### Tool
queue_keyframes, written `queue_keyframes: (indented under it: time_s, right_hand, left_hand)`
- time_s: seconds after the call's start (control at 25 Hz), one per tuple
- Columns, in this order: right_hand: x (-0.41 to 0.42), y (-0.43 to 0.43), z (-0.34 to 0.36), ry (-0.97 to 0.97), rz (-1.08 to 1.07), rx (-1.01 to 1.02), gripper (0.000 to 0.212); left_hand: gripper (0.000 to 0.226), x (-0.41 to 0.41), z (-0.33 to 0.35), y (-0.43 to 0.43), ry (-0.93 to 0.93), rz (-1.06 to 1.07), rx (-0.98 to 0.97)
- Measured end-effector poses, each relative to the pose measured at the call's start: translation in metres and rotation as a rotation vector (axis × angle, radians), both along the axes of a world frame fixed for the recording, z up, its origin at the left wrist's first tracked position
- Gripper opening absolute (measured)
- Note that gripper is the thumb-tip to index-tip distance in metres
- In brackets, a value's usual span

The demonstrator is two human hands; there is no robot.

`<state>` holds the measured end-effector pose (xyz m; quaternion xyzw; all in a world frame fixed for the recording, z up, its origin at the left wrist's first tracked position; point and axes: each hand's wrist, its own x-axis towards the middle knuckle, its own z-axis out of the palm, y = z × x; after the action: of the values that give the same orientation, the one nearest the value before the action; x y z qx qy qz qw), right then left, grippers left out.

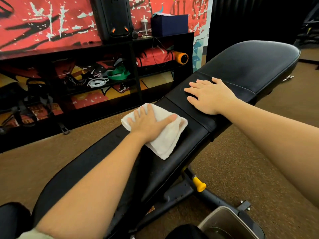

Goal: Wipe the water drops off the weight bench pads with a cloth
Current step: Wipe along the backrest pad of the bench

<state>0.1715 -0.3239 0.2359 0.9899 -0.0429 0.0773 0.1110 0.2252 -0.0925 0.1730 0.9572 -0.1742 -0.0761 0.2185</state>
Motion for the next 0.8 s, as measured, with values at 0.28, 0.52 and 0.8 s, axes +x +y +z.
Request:
queue_keyframes:
  time_s: [0.28, 0.52, 0.8]
  right_hand:
    - [0.003, -0.003, -0.003, -0.019, 0.019, 0.003, 0.057]
    - [0.007, -0.004, -0.006, -0.01, 0.028, -0.02, 0.058]
    - [0.005, -0.004, -0.005, -0.018, 0.026, -0.011, 0.058]
  left_hand:
    - [0.145, -0.082, -0.014, 0.016, -0.049, -0.265, 0.08]
    - [0.12, -0.041, -0.022, 0.013, -0.111, -0.24, 0.089]
    - [0.073, 0.041, -0.02, -0.007, -0.079, 0.027, 0.213]
